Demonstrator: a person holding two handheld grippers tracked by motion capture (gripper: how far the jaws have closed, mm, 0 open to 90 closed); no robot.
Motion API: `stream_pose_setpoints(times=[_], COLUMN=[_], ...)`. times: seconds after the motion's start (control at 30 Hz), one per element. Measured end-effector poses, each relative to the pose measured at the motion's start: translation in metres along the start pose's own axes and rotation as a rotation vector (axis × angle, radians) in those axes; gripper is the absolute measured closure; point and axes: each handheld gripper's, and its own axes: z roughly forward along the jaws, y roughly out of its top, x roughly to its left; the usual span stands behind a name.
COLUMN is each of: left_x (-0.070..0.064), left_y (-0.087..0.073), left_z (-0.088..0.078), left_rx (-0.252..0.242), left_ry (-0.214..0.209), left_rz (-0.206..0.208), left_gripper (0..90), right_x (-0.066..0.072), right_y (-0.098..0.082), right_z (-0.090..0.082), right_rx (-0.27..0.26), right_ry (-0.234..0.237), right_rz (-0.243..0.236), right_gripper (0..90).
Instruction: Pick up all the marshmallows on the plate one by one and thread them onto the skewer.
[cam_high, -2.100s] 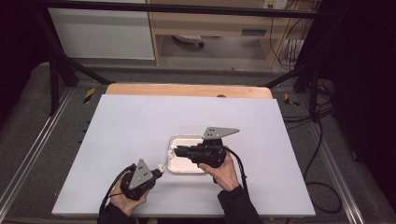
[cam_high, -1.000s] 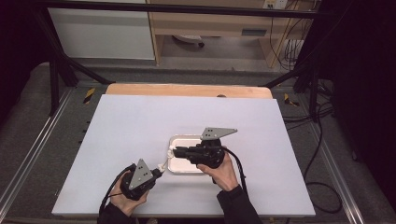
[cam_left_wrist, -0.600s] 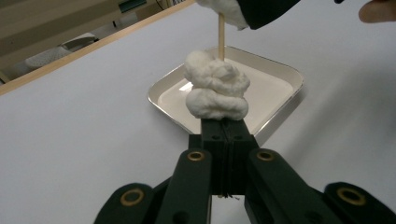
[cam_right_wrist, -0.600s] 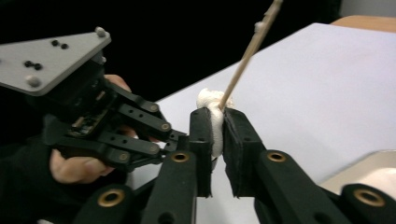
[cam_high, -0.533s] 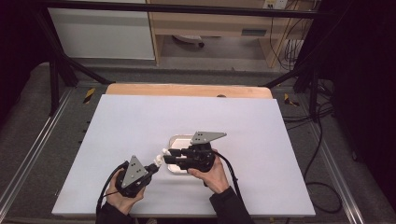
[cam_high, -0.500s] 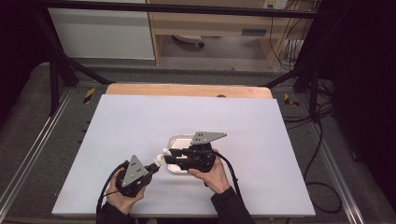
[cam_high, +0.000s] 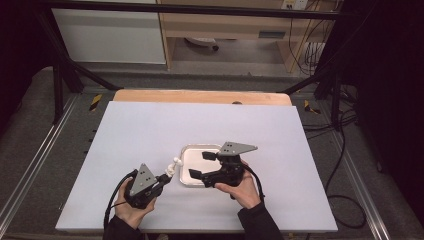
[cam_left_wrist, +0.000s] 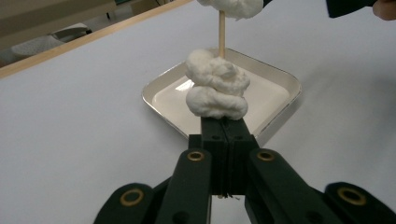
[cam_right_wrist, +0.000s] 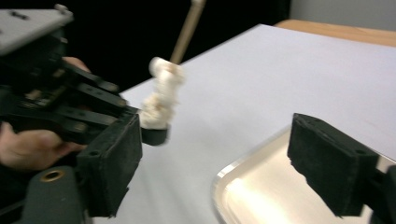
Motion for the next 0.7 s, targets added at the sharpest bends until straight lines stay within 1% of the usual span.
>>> stream_pose_setpoints(times=[0.03,0.17,0.23,0.27,0.33,0.37,0.47,0.53,0.57,0.63,0.7], left_x=[0.0,0.003,0.004,0.006,0.008,0.009,0.012,0.014,0.014,0.015,0.014], left_y=[0.0,0.0,0.001,0.002,0.004,0.005,0.01,0.014,0.015,0.02,0.026], left_z=[0.001,0.004,0.005,0.005,0.006,0.007,0.011,0.014,0.016,0.02,0.026], left_rx=[0.009,0.032,0.043,0.049,0.06,0.064,0.078,0.089,0.094,0.102,0.111], left_ry=[-0.004,-0.021,-0.024,-0.028,-0.037,-0.038,-0.041,-0.041,-0.046,-0.053,-0.057], left_rz=[-0.003,-0.038,-0.053,-0.064,-0.093,-0.1,-0.117,-0.129,-0.136,-0.157,-0.16], left_gripper=[89.2,89.2,89.2,89.2,89.2,89.2,89.2,89.1,89.2,89.2,89.1], right_x=[-0.004,-0.02,-0.027,-0.029,-0.035,-0.038,-0.044,-0.048,-0.049,-0.054,-0.058], right_y=[-0.002,-0.011,-0.014,-0.016,-0.021,-0.024,-0.034,-0.042,-0.046,-0.053,-0.06], right_z=[-0.002,-0.01,-0.014,-0.017,-0.023,-0.027,-0.038,-0.046,-0.05,-0.06,-0.069], right_rx=[0.008,0.062,0.094,0.105,0.137,0.151,0.191,0.214,0.216,0.227,0.235], right_ry=[-0.021,-0.12,-0.154,-0.178,-0.227,-0.248,-0.294,-0.315,-0.325,-0.343,-0.366], right_rz=[0.002,0.009,0.007,-0.001,0.006,0.007,-0.002,-0.015,-0.017,-0.006,-0.01], right_gripper=[14.5,10.2,7.7,6.9,5.2,4.3,3.1,2.3,2.3,1.8,2.1])
